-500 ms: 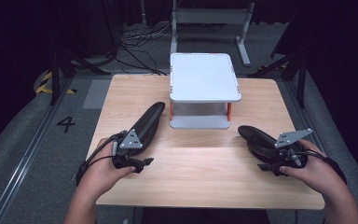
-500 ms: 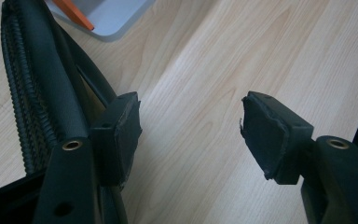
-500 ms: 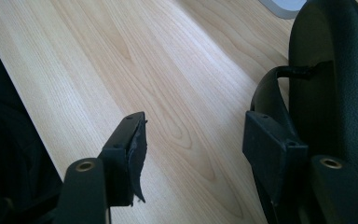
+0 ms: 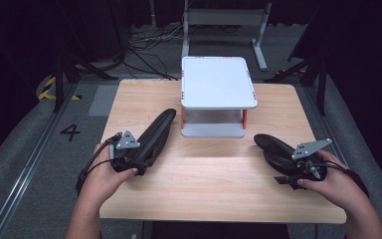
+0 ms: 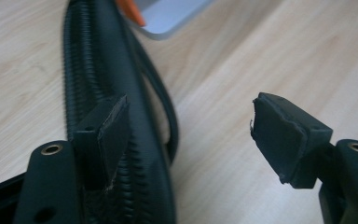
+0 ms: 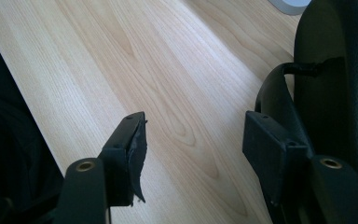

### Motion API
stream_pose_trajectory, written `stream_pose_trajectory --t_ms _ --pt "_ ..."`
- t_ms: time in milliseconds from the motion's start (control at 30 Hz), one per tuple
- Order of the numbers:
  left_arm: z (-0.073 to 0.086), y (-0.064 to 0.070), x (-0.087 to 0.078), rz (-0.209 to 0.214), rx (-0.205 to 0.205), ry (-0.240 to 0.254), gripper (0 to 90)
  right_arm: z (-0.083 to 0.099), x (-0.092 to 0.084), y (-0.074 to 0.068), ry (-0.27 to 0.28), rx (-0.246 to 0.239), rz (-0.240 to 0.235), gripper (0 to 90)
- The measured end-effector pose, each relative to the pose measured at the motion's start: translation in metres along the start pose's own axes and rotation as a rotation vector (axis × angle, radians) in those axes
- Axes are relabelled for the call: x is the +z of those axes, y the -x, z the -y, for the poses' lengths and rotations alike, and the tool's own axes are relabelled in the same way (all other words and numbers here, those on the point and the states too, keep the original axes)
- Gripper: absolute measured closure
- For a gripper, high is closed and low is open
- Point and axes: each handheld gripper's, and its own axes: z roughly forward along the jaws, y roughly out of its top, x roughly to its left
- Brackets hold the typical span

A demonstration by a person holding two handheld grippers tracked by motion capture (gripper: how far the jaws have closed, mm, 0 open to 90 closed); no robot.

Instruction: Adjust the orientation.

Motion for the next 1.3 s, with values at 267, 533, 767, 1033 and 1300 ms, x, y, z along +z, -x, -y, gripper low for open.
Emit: stream_pose_trajectory --t_ms 267,533,767,1033,1300 --pt "0.002 -0.006 0.018 -0.019 0.001 -0.052 23.2 0.005 0.001 0.001 -0.011 0.022 0.009 40.5" --pt "0.007 -0.008 0.047 -0.034 0.023 -0.087 23.6 0.005 0.003 0.0 -0.014 0.019 0.009 40.0" --pt "0.012 -0.017 0.047 -0.089 0.013 -0.072 38.0 0.006 0.005 0.0 -0.015 0.021 0.005 40.1" --pt "0.012 -0.017 0.041 -0.112 0.011 -0.065 52.3 0.005 0.006 -0.001 -0.016 0.016 0.005 40.1" --pt "0.003 -0.011 0.024 -0.101 0.007 -0.035 63.4 0.005 0.006 -0.001 -0.016 0.015 0.006 40.1"
